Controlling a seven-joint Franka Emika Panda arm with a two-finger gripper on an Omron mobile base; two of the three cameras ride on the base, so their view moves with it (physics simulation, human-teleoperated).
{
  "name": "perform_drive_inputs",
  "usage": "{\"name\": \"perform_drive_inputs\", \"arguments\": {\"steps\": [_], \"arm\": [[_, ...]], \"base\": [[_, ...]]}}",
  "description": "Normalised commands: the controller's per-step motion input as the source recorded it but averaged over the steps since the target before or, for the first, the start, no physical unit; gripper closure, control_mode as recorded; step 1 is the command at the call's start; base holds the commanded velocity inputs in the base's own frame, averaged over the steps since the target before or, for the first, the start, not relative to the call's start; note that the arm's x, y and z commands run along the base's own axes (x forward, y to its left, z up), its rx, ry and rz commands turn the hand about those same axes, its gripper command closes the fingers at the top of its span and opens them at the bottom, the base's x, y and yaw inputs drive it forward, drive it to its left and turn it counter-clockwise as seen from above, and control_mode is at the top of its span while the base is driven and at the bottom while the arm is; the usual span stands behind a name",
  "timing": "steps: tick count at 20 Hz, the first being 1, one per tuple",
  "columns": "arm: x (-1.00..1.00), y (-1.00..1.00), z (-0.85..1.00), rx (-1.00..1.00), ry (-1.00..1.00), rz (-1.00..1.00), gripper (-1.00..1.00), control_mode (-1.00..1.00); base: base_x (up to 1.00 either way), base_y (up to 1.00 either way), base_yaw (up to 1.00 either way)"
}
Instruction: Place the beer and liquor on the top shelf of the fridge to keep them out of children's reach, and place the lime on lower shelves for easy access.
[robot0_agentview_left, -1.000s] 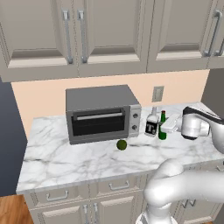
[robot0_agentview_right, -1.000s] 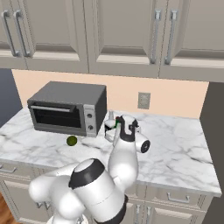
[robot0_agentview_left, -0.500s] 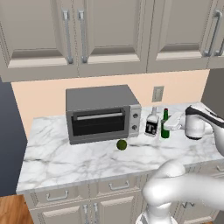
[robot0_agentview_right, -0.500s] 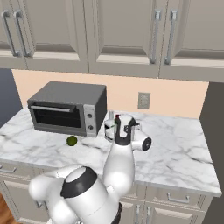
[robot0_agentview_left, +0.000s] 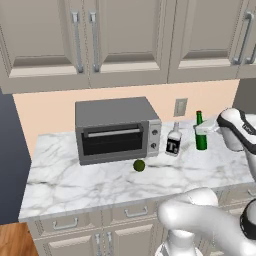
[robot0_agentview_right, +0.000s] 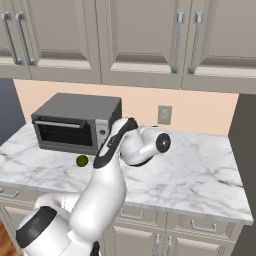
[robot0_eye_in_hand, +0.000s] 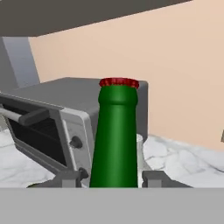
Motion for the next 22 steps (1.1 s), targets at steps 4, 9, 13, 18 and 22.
{"name": "perform_drive_inputs", "arguments": {"steps": [4, 9, 13, 18, 22], "arm": [[-0.9, 0.52, 0.6, -0.03, 0.0, -0.12, 1.0, -1.0], [-0.79, 0.86, 0.51, 0.0, 0.0, -0.12, 1.0, -1.0], [-0.61, 0.93, 0.33, -0.01, 0.0, -0.17, 1.0, -1.0], [-0.49, 0.83, 0.45, -0.05, 0.0, -0.14, 1.0, -1.0], [-0.34, 0.53, 0.55, -0.01, 0.02, -0.11, 1.0, -1.0]], "base": [[0.0, 0.0, 0.0], [0.0, 0.0, 0.0], [0.0, 0.0, 0.0], [0.0, 0.0, 0.0], [0.0, 0.0, 0.0]]}}
